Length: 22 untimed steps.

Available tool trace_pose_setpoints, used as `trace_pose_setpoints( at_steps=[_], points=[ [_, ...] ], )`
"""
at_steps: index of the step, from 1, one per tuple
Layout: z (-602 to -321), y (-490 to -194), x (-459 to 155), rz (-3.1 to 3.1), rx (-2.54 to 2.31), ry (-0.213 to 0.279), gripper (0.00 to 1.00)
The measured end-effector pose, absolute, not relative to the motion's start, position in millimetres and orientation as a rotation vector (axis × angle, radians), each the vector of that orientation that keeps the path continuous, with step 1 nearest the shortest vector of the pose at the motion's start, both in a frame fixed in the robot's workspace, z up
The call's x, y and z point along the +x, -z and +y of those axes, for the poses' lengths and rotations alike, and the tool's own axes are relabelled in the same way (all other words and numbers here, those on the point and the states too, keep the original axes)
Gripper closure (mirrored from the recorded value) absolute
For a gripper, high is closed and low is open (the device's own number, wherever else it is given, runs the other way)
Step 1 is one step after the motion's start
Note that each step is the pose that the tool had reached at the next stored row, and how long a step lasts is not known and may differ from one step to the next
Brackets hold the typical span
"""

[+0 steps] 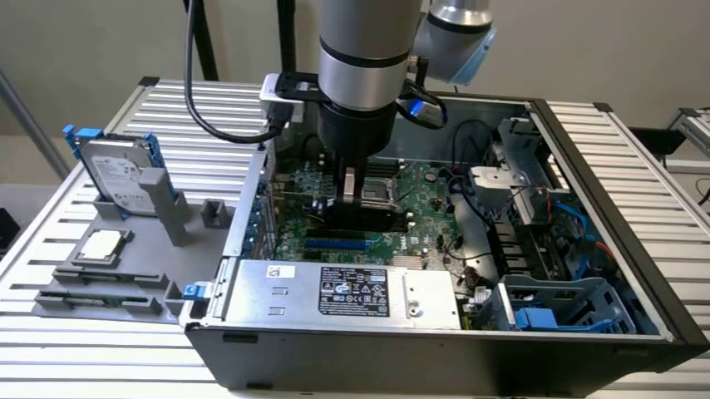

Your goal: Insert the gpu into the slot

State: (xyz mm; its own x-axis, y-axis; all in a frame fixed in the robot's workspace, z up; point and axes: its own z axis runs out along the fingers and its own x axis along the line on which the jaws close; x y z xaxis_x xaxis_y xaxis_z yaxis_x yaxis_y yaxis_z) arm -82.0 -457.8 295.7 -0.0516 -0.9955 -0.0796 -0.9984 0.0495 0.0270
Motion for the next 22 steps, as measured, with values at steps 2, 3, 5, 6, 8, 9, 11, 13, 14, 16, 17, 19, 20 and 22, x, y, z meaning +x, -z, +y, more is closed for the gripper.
trace_pose_setpoints(
  at_steps=[2,3,5,6,8,9,11,13,14,16,17,19,20,22],
  points=[
    [-457.8,-291.9,-82.0,2.245,-2.134,-0.119,0.74],
    [-457.8,-290.1,-82.0,2.244,-2.133,-0.121,0.74],
    [-457.8,-287.1,-82.0,2.241,-2.131,-0.127,0.74],
    [-457.9,-286.3,-82.0,2.24,-2.13,-0.129,0.74],
    [-457.9,-286.0,-82.0,2.241,-2.13,-0.13,0.74],
    [-457.9,-286.0,-82.0,2.241,-2.13,-0.13,0.74],
    [-457.8,-285.9,-82.0,2.24,-2.13,-0.13,0.74],
    [-457.9,-285.8,-82.0,2.24,-2.13,-0.13,0.74],
    [-457.8,-285.6,-81.9,2.24,-2.13,-0.13,0.74],
    [-457.8,-284.3,-81.9,2.241,-2.131,-0.13,0.74],
    [-457.9,-283.6,-81.8,2.243,-2.133,-0.134,0.74],
    [-457.8,-282.1,-81.7,2.249,-2.137,-0.142,0.74],
    [-457.8,-281.3,-81.6,2.252,-2.139,-0.147,0.74],
    [-457.8,-280.3,-80.5,2.258,-2.144,-0.158,0.74]
  ],
)
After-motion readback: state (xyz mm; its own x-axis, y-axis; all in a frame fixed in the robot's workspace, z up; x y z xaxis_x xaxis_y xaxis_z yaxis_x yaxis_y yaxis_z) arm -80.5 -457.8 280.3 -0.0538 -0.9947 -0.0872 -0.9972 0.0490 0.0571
